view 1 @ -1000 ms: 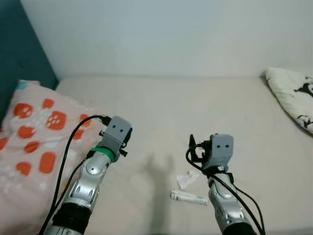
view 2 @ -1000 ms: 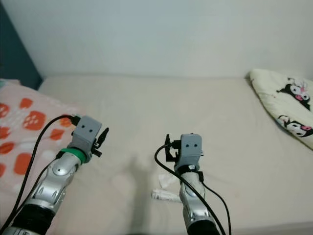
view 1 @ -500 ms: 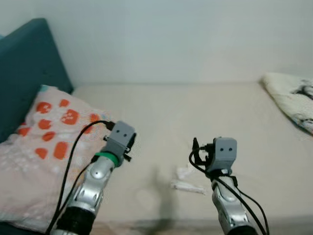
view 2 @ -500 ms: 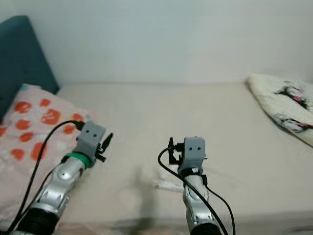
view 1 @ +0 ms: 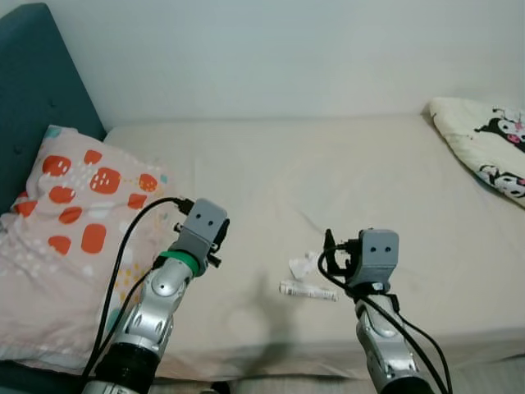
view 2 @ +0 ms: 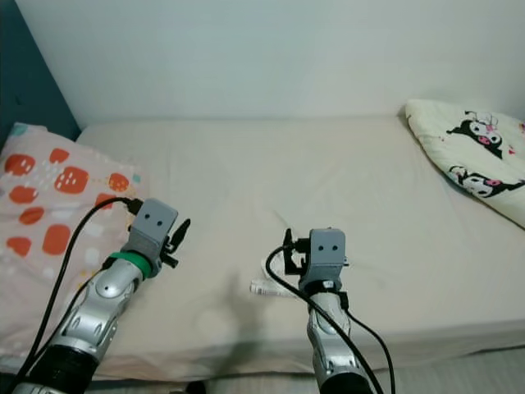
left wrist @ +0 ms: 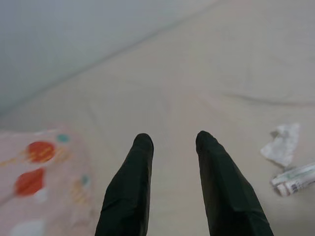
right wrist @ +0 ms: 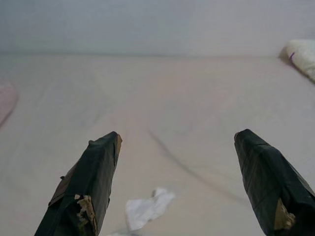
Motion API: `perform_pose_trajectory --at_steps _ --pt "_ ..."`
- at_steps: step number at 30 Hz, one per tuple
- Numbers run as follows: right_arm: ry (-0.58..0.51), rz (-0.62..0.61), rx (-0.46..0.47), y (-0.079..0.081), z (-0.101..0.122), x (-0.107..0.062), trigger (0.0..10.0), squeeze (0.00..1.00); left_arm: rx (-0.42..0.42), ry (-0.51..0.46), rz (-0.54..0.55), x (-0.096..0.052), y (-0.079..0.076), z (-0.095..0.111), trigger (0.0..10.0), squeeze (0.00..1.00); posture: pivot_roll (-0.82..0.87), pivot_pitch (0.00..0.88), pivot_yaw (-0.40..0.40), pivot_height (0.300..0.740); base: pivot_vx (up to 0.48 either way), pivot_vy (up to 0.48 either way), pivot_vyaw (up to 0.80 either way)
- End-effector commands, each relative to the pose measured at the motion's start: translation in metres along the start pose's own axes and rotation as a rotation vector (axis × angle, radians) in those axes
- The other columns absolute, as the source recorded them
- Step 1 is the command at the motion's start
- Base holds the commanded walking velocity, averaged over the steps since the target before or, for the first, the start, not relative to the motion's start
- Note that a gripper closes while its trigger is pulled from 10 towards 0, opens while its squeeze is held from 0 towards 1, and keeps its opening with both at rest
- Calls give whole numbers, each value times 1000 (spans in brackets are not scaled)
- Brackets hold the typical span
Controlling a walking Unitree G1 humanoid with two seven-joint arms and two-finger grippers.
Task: Clean up the room
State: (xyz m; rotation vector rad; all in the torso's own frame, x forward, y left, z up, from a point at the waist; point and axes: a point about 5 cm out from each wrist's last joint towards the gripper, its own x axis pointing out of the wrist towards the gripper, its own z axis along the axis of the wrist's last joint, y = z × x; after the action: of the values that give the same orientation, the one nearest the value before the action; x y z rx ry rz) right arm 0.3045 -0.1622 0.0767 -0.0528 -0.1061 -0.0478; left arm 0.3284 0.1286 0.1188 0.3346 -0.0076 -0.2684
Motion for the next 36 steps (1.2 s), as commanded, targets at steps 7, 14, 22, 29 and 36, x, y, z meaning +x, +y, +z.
perform_pose_trajectory --at_steps 7,14,22,29,36 --pt "15 -1 7 1 -4 -2 10000 0 1 17 -2 -3 0 -5 10000 0 59 41 54 740 -262 0 0" --pt "15 -2 8 1 -4 -2 10000 0 -12 11 1 -3 0 -4 10000 0 59 39 55 740 0 0 0" --pt "15 0 8 1 -4 -2 10000 0 -10 -9 -9 -3 -2 -1 10000 0 59 39 55 740 0 0 0" --pt "13 0 7 1 -4 -2 10000 0 0 -20 -12 -3 -2 1 10000 0 59 39 55 740 320 0 0" --pt "13 1 6 1 -3 -2 10000 0 4 -21 -13 -2 -2 1 10000 0 59 39 55 740 480 0 0"
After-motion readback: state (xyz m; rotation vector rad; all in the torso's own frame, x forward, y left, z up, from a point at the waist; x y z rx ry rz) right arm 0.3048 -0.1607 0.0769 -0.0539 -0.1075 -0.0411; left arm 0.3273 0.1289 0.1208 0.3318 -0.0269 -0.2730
